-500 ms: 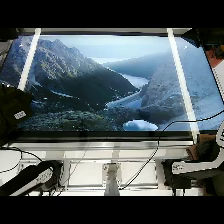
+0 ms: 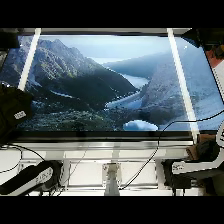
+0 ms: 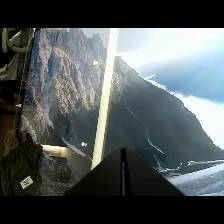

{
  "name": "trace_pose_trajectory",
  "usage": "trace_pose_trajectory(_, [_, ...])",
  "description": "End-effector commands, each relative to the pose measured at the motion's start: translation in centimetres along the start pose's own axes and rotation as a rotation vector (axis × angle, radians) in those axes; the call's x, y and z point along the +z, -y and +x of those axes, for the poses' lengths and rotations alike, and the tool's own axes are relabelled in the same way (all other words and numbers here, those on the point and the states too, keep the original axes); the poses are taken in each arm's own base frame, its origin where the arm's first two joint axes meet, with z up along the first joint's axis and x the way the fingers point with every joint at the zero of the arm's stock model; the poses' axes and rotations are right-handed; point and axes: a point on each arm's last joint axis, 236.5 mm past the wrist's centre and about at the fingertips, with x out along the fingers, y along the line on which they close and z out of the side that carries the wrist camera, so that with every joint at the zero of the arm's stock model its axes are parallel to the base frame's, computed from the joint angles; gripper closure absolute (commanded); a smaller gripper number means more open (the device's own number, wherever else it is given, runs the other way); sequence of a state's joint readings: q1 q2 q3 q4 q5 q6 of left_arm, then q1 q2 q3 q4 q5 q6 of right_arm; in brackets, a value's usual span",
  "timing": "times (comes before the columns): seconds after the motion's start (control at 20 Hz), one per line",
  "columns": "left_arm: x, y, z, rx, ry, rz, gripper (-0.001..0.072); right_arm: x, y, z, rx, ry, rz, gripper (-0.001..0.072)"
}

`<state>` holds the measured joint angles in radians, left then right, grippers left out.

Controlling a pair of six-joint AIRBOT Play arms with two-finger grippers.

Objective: Fold the clothes and pants, and hang the long-sleeved shirts on hangers.

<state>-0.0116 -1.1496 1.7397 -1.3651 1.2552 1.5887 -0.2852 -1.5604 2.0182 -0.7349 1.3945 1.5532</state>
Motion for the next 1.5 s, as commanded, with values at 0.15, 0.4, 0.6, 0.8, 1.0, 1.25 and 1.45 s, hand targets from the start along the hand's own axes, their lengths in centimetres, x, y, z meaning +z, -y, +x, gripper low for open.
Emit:
trace_pose_trajectory(0.15, [-10.2,-4.8,4.6,0.121,-0.285,-0.051,0.0697,0.0,-0.1,0.0,0.002,0.001,-0.001,0.0692])
trace_pose_trajectory(0.4, [-19.6,-5.0,7.1,0.15,-0.539,-0.013,0.0694,0.1,-0.1,0.0,0.002,0.006,0.0,0.0692])
trace_pose_trajectory(0.6, [-23.8,-7.9,8.1,0.275,-0.658,0.111,0.0278,0.0,0.0,0.0,-0.001,-0.002,-0.001,0.0416])
trace_pose_trajectory(0.8, [-26.3,-10.6,10.4,0.386,-0.776,0.26,0.027,-0.3,0.4,0.1,-0.02,-0.013,-0.005,0.026])
trace_pose_trajectory(1.0, [-30.3,-10.4,13.0,0.378,-0.941,0.331,0.027,-0.4,1.4,0.4,-0.055,-0.021,-0.008,0.0102])
trace_pose_trajectory(1.25, [-34.0,-8.4,13.6,0.357,-1.083,0.278,0.0274,-0.5,2.7,1.6,-0.061,-0.039,0.015,0.0097])
trace_pose_trajectory(1.45, [-35.0,-9.2,12.1,0.388,-1.14,0.225,0.0275,-0.8,3.3,2.2,-0.058,-0.057,0.029,0.0096])
